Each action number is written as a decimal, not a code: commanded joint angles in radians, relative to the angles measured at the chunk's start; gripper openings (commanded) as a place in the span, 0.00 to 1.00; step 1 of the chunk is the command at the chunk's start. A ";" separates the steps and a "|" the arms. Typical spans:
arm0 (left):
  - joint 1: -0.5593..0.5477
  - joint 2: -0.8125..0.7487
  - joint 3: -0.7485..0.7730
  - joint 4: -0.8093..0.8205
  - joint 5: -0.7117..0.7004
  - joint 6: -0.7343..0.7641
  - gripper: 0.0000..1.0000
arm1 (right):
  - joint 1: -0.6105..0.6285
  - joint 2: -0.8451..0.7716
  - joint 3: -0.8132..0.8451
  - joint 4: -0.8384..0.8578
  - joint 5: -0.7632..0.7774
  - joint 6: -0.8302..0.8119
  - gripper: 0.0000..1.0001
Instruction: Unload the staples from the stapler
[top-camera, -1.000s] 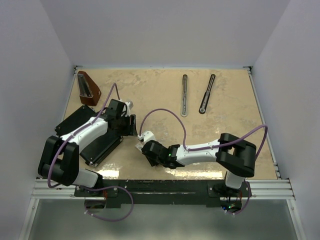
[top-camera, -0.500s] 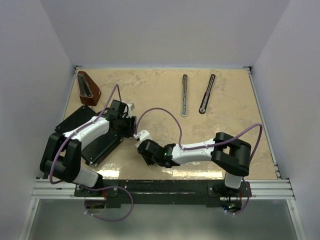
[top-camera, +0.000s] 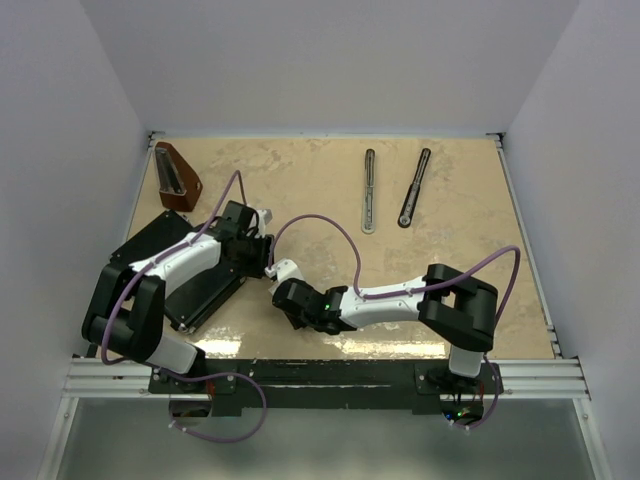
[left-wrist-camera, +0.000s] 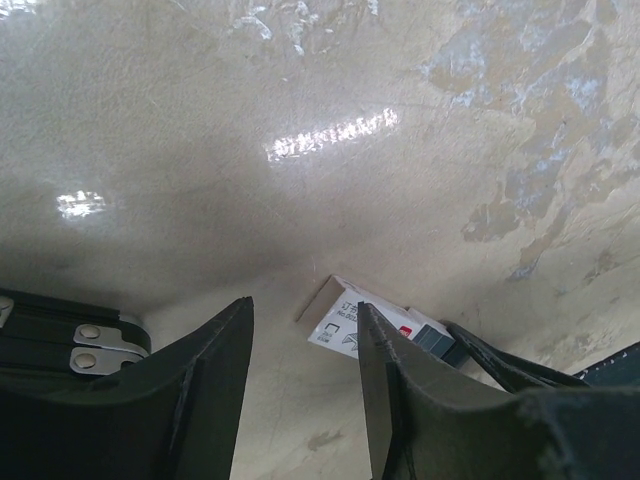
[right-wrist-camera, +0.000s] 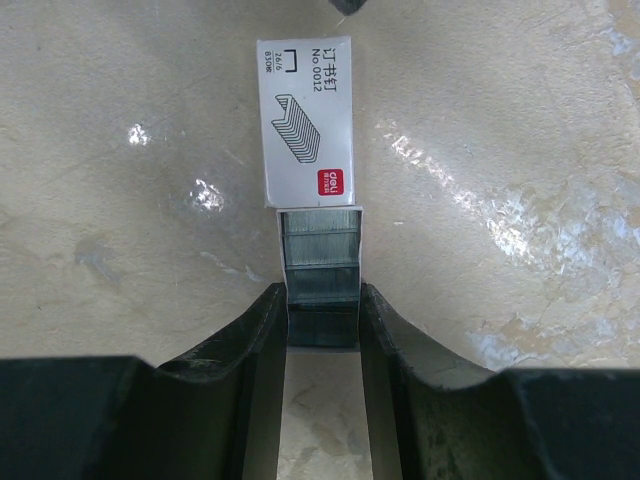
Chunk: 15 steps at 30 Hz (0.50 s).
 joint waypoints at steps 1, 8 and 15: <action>-0.016 0.013 -0.008 0.022 0.030 0.016 0.50 | 0.005 0.010 0.040 0.008 0.032 0.008 0.34; -0.022 0.022 -0.011 0.016 0.023 0.013 0.48 | 0.005 0.002 0.039 0.022 0.019 0.023 0.34; -0.029 0.034 -0.012 0.016 0.025 0.013 0.47 | 0.005 0.010 0.036 0.039 0.000 0.035 0.34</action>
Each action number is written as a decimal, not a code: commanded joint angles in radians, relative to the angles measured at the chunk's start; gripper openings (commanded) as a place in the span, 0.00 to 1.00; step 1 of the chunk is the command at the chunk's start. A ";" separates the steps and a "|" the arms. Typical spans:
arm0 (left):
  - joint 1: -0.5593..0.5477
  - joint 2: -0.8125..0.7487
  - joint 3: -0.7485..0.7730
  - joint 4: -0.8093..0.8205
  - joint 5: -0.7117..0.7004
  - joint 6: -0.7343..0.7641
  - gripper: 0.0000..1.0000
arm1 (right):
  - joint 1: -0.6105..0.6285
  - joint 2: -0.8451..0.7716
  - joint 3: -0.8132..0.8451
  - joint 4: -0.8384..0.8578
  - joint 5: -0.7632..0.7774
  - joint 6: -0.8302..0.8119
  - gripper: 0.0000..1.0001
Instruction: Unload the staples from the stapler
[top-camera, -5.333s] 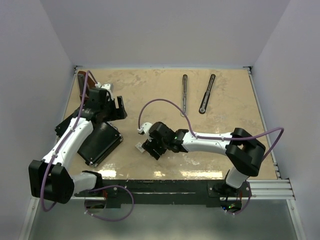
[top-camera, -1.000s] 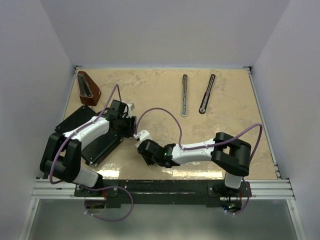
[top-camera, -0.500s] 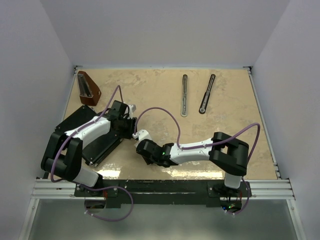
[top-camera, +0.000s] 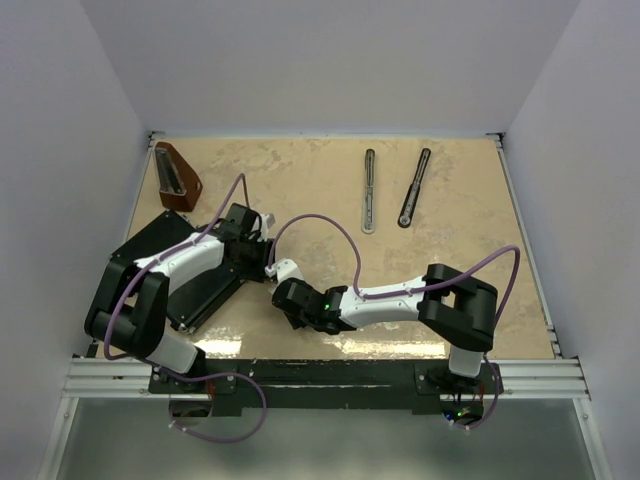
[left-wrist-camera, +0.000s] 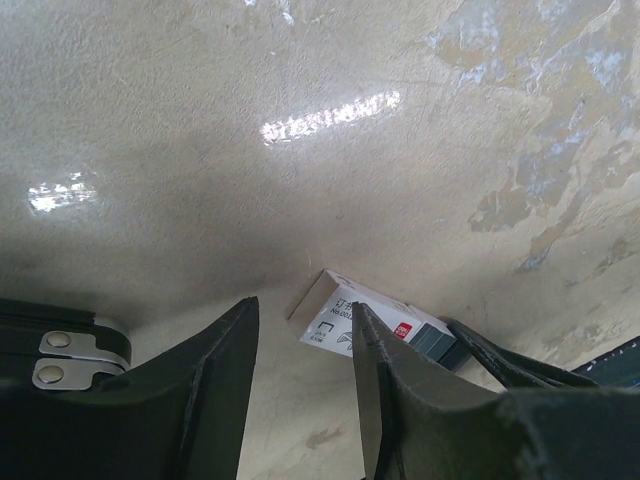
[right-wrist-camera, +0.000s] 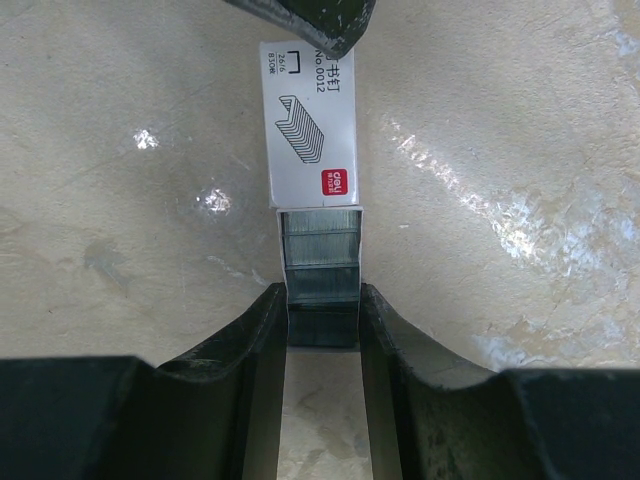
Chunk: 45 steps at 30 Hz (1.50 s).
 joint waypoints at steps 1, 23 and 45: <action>-0.009 0.005 -0.002 0.018 0.016 0.011 0.46 | 0.005 0.007 0.032 0.032 0.005 0.024 0.33; -0.020 0.025 -0.005 0.021 0.050 0.014 0.36 | 0.003 0.041 0.054 0.072 0.001 -0.010 0.33; -0.023 0.028 -0.005 0.021 0.062 0.016 0.33 | -0.018 0.047 0.064 0.031 0.067 0.027 0.32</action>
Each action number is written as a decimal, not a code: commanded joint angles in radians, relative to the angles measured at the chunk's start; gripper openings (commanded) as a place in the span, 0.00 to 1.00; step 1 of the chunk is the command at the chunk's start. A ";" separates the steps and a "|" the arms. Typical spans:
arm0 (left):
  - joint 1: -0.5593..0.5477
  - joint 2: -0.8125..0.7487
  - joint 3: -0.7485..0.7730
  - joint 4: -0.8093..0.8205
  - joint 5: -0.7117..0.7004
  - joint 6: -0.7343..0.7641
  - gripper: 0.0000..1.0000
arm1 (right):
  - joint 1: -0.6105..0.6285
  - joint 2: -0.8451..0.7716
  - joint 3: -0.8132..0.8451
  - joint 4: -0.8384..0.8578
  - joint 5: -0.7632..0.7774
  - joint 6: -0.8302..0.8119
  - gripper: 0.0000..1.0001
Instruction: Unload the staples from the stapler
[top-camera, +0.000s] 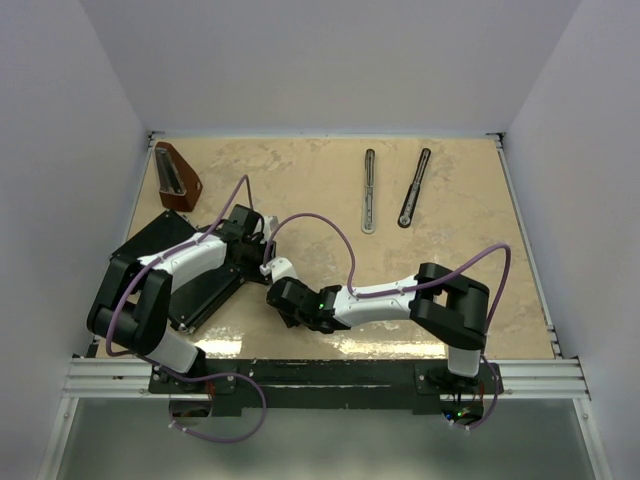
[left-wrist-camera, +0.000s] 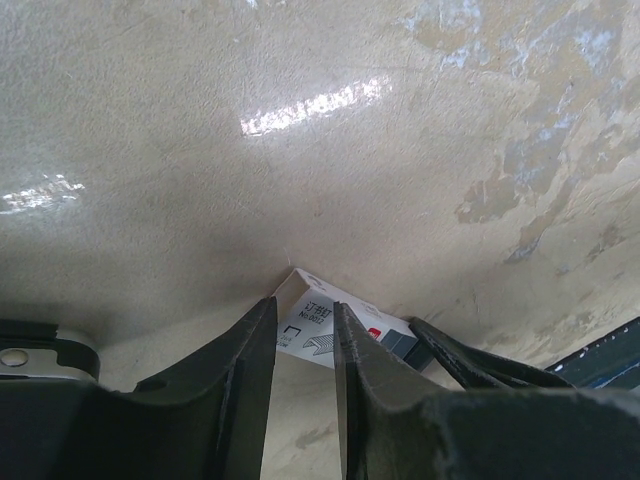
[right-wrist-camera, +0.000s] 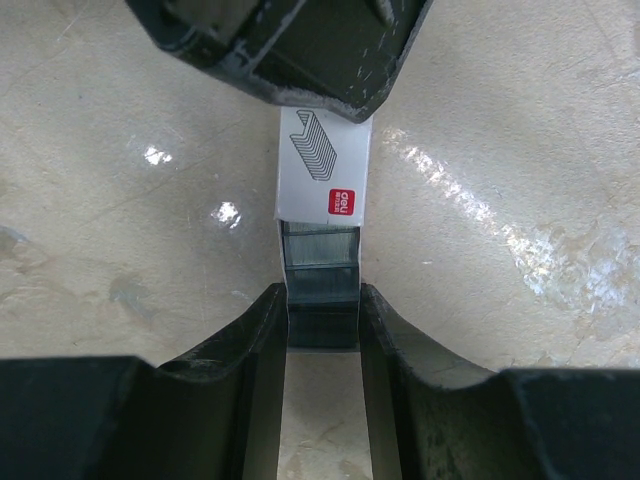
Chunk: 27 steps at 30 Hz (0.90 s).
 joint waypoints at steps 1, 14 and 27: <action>-0.009 0.008 -0.003 0.010 0.023 0.016 0.33 | -0.010 -0.002 0.024 -0.003 0.073 0.040 0.32; -0.012 0.007 -0.007 0.027 0.069 0.016 0.33 | -0.013 -0.003 0.025 0.054 0.055 -0.043 0.34; -0.011 0.016 -0.004 0.020 0.058 0.013 0.33 | -0.039 -0.046 0.018 -0.012 0.087 -0.069 0.54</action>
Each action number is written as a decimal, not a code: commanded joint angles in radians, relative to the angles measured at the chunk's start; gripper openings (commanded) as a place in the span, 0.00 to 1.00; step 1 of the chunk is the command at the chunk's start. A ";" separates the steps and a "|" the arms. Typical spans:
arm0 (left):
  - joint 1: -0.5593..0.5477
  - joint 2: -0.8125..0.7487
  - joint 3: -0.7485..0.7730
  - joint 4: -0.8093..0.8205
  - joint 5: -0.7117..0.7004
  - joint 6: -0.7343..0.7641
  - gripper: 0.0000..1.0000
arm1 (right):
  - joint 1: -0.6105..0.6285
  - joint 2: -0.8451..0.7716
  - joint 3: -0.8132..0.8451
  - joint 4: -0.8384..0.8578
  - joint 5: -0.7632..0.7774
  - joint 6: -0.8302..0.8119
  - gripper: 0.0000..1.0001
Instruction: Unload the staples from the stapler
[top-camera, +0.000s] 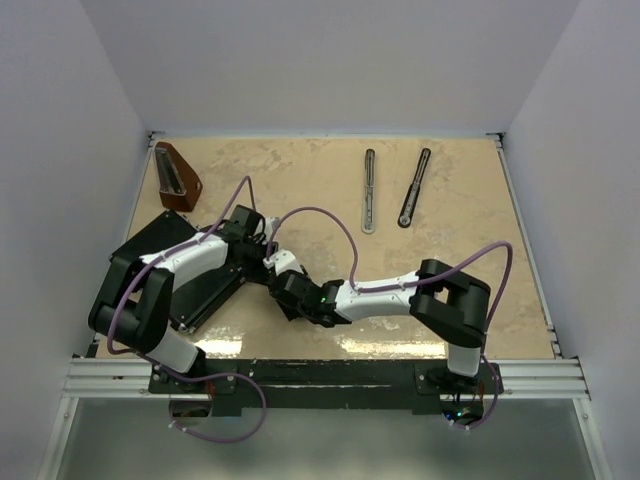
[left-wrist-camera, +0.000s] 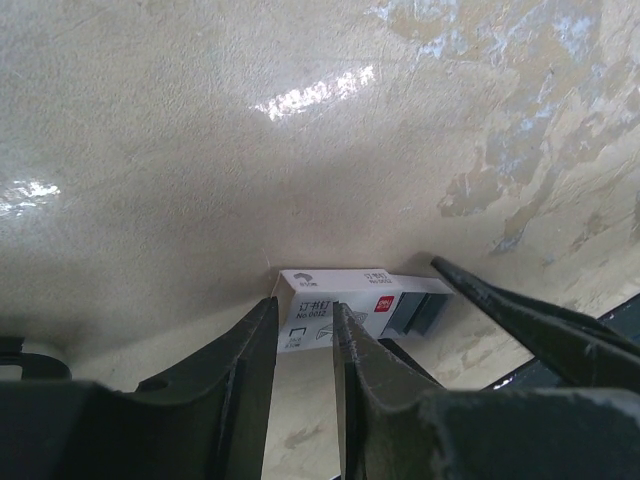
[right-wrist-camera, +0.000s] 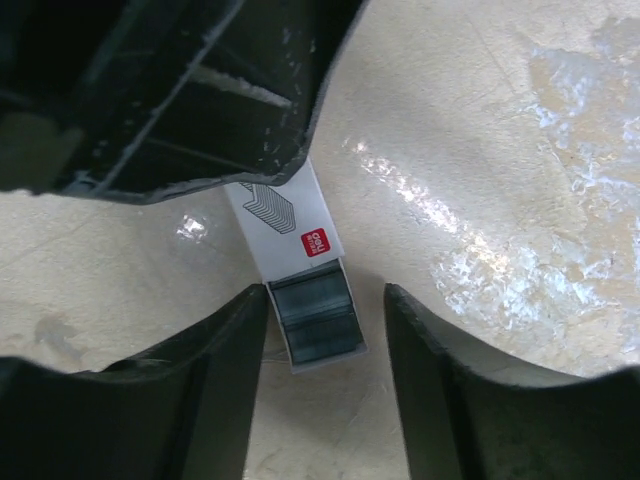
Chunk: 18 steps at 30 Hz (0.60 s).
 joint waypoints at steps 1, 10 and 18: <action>-0.005 0.003 -0.004 0.014 0.018 0.013 0.33 | -0.005 -0.068 0.003 -0.019 0.022 -0.011 0.58; -0.011 0.001 -0.007 0.019 0.025 0.004 0.34 | -0.005 -0.212 -0.119 -0.063 -0.024 0.036 0.58; -0.018 0.000 -0.002 0.008 -0.012 0.004 0.31 | -0.005 -0.195 -0.157 -0.060 -0.008 0.078 0.56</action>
